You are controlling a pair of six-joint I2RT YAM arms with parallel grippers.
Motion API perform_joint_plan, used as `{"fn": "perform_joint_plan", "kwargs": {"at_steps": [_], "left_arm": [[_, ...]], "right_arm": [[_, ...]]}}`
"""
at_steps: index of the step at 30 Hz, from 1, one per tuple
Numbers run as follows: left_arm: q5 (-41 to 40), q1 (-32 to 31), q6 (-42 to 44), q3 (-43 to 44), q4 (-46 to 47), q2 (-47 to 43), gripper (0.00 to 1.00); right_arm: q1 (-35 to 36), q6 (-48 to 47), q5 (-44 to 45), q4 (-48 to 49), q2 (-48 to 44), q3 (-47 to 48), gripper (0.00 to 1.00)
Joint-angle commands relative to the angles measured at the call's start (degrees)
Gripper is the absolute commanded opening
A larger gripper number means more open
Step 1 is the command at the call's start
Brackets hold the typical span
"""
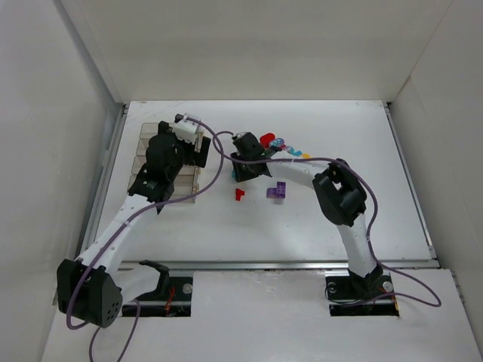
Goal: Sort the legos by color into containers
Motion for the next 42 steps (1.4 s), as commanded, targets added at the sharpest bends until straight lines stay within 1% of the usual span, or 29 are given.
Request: {"fn": "perform_joint_plan", "kwargs": {"at_steps": [1,2,3,4,6,7,8,9,10,11,12,13,14,16,17,19,21,23,26,30,32,36,38,39,41,42], "left_arm": [[10.11,2.22,1.86,2.46,1.21,-4.38,0.93],[12.74,3.02,1.86,2.45,2.26,-5.53,0.93],[18.68,3.81,1.86,1.84,2.97,-6.76,0.93],[21.87,4.6,1.86,1.22,3.76,-9.12,1.0],[29.25,6.89,2.48,1.22,4.99,-10.98,1.0],[36.51,7.5,3.35,1.22,5.0,-11.6,1.0],[39.28,8.03,3.36,1.22,5.0,-12.13,1.0],[41.48,8.73,3.36,1.91,3.52,-12.13,1.0],[45.51,8.74,3.36,2.53,2.29,-11.61,1.0],[47.72,9.26,6.75,4.19,-1.29,-10.39,1.0],[49.92,9.27,6.78,5.16,-1.33,-9.59,1.0],[52.12,9.27,9.05,6.04,-6.37,-8.63,1.0],[55.44,9.27,14.99,7.71,-9.3,-7.49,1.0],[56.88,9.27,18.81,8.25,-13.87,-3.8,1.0],[57.58,9.79,20.48,8.86,-13.9,-2.57,1.0],[58.54,9.8,26.62,9.39,-13.9,0.51,1.0],[59.08,9.8,30.59,10.0,-12.5,2.01,1.0],[57.77,8.31,33.58,11.14,-11.44,4.29,1.0],[57.24,5.94,38.15,15.62,-15.38,8.42,1.0],[57.24,5.4,31.58,18.7,-12.15,11.6,1.0],[57.24,5.4,33.23,18.71,-11.52,12.12,1.0],[56.71,3.65,34.03,18.09,-11.52,12.82,0.82],[55.93,2.59,32.72,18.7,-11.52,13.44,0.76],[55.92,2.59,32.02,19.23,-11.52,14.23,0.76],[57.14,1.8,32.97,20.03,-14.67,14.23,0.76],[57.15,1.19,33.93,20.03,-15.64,14.23,0.79]], "right_arm": [[-1.83,-4.32,-7.27,4.8,-6.68,-2.42,0.0],[-2.44,-5.89,-7.89,4.8,-8.16,-3.04,0.0],[-2.45,-6.95,-8.68,4.8,-8.96,-3.04,0.0],[-3.14,-7.92,-10.25,4.8,-9.84,-3.65,0.0],[-3.15,-10.72,-11.67,5.5,-12.55,-5.5,0.0],[-3.76,-11.52,-13.33,6.28,-13.44,-5.5,0.0],[-4.37,-12.31,-14.39,6.29,-14.24,-6.29,0.0],[-4.38,-13.45,-15.35,6.29,-15.03,-6.29,0.0],[-4.9,-14.16,-16.41,6.29,-16.43,-6.82,0.0],[-5.52,-15.64,-18.77,6.29,-18.01,-6.82,0.0],[-5.52,-15.66,-19.75,6.29,-18.02,-6.82,0.0],[-5.52,-16.88,-20.72,5.77,-19.85,-6.82,0.0],[-6.04,-17.5,-22.73,5.76,-20.91,-7.34,0.0],[-6.05,-19.08,-24.93,5.76,-23.89,-7.35,0.0],[-6.05,-19.09,-26.07,5.07,-24.87,-7.35,0.0],[-6.05,-19.88,-29.33,4.45,-26.54,-7.35,0.0],[-6.05,-19.88,-30.03,3.92,-28.56,-7.35,0.0],[-6.05,-19.88,-29.43,3.92,-29.71,-8.49,0.0],[-4.99,-19.36,-28.11,3.92,-30.41,-9.02,0.0],[-4.47,-19.35,-28.11,3.39,-31.02,-9.02,0.0],[-4.47,-19.35,-28.11,3.39,-31.03,-9.63,0.0],[-3.94,-19.35,-28.11,3.39,-31.56,-10.25,0.0],[-3.94,-19.35,-28.11,3.39,-31.56,-10.25,0.0],[-3.94,-19.35,-28.11,3.39,-31.56,-10.25,0.0],[-3.94,-19.35,-28.11,3.39,-31.56,-10.78,0.0],[-3.94,-19.35,-28.11,3.39,-31.56,-10.78,0.0]]}}
